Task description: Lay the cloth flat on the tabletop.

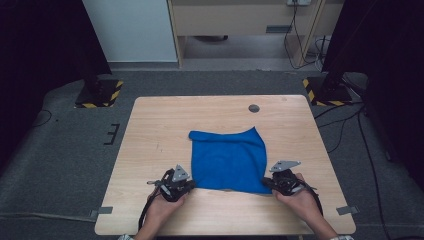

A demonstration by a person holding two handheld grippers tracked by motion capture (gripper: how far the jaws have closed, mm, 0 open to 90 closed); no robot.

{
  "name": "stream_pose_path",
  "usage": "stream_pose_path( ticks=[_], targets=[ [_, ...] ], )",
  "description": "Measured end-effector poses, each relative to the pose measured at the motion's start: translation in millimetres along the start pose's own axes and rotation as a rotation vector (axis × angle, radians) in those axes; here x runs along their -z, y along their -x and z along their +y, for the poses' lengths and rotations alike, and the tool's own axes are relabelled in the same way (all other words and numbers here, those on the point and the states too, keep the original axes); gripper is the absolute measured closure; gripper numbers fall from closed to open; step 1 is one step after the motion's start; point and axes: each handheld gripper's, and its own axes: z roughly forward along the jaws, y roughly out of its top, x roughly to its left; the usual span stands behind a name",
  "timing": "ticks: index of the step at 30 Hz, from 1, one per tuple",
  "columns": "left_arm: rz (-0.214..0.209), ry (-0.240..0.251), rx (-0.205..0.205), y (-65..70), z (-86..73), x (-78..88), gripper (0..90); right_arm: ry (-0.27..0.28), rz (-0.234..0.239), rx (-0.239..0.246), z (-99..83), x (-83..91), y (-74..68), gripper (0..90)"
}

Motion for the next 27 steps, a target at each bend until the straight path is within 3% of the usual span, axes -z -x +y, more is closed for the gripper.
stream_pose_path(
  ticks=[6, 16, 18, 20, 22, 27],
  targets=[
    [-0.001, -0.016, -0.018, 13.3, -2.1, 0.9, 86.6, -0.014, 0.018, 0.018, -8.6, 7.8, -7.9, 88.0],
    [-0.011, -0.031, 0.017, 19.9, -10.7, 10.1, 84.9, -0.017, 0.023, 0.016, -11.9, 13.1, -9.8, 86.3],
    [-0.002, -0.024, 0.036, 22.3, -11.4, 10.7, 72.6, -0.018, 0.026, 0.014, -12.4, 14.7, -10.6, 78.7],
    [0.004, -0.017, 0.030, 25.1, -11.3, 11.5, 57.3, -0.002, 0.018, 0.003, -12.1, 18.1, -9.8, 67.0],
    [0.008, -0.011, 0.027, 26.5, -9.7, 13.0, 48.1, 0.020, 0.014, -0.006, -11.2, 22.1, -8.3, 60.1],
    [0.024, 0.016, 0.026, 23.4, -6.8, 20.1, 42.8, 0.067, -0.016, 0.004, -3.3, 31.9, 0.6, 44.6]
  ],
)
